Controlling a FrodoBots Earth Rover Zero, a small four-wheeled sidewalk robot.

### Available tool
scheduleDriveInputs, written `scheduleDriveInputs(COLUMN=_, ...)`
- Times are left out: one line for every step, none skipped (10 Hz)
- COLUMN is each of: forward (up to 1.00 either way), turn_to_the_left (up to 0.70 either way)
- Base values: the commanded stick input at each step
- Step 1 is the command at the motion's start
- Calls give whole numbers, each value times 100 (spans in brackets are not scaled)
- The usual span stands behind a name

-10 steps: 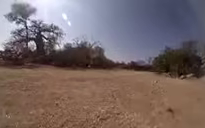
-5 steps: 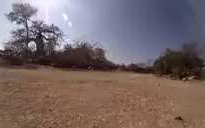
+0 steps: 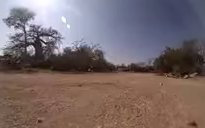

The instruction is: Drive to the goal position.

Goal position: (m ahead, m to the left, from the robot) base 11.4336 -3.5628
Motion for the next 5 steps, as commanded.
scheduleDriveInputs(forward=50, turn_to_the_left=-50)
scheduleDriveInputs(forward=50, turn_to_the_left=-50)
scheduleDriveInputs(forward=50, turn_to_the_left=-50)
scheduleDriveInputs(forward=50, turn_to_the_left=-50)
scheduleDriveInputs(forward=50, turn_to_the_left=-15)
